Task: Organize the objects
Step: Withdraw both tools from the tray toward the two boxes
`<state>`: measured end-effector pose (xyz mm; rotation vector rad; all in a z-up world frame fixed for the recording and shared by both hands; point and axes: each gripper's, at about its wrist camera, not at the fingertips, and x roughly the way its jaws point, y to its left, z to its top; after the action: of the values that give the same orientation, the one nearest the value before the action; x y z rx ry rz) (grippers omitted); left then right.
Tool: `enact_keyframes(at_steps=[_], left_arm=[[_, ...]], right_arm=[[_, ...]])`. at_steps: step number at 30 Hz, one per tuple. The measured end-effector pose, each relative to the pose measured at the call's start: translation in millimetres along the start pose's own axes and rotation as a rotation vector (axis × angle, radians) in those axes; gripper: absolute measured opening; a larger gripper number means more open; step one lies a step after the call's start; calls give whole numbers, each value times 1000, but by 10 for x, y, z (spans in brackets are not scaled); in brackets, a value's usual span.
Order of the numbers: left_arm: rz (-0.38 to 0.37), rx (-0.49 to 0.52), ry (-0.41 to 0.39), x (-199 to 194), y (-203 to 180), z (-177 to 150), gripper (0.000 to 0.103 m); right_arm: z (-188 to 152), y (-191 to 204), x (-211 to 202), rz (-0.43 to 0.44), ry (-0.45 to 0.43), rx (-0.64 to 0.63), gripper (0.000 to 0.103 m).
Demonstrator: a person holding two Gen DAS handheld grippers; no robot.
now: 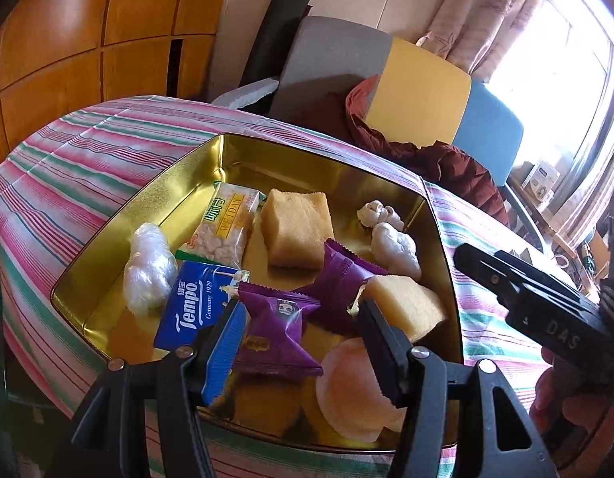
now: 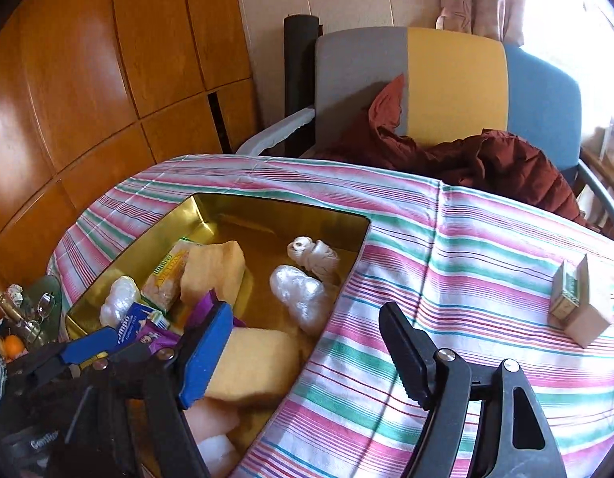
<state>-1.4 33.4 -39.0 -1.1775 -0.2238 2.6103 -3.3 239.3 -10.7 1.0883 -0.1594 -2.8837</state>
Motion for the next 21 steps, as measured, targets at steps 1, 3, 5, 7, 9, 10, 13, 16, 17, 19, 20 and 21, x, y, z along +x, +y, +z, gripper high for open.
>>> enact_keyframes(at_steps=[1,3,5,7,9,10,13,16,17,19,20,21], left_arm=[[1,2,1,-2,-7,-5,60],[-1,5,2,-8,-25,-14,60],[-3,12,0,-15,-49,-20,60],[-4,22,-2,-24,-75,-30,60],[-8,37,-5,-29,-112,-44,60],[-10,46,-8,-31,-131,-52,60],[-8,74,-8,-32,-193,-81,60],[-25,88,-7,-50,-250,-115,60],[-27,95,-6,-55,-280,-128,60],[-37,113,-7,-76,-339,-150,60],[-41,121,-7,-86,-365,-158,60],[-43,130,-7,-97,-395,-166,60]], right_arm=[[-18,-19,-19,-5,-1,-1,77],[-48,-81,-49,-12,1,6,77],[-90,-155,-66,-24,6,16,77],[-144,-246,-78,-43,15,25,77],[-206,-362,-88,-67,26,41,77],[-243,-439,-96,-79,31,52,77],[-358,-680,-120,-127,47,87,78],[-469,-983,-158,-188,59,143,78],[-502,-1093,-181,-209,61,168,78],[-548,-1312,-219,-255,59,214,79],[-559,-1419,-234,-281,58,234,79],[-573,-1548,-242,-305,57,252,79]])
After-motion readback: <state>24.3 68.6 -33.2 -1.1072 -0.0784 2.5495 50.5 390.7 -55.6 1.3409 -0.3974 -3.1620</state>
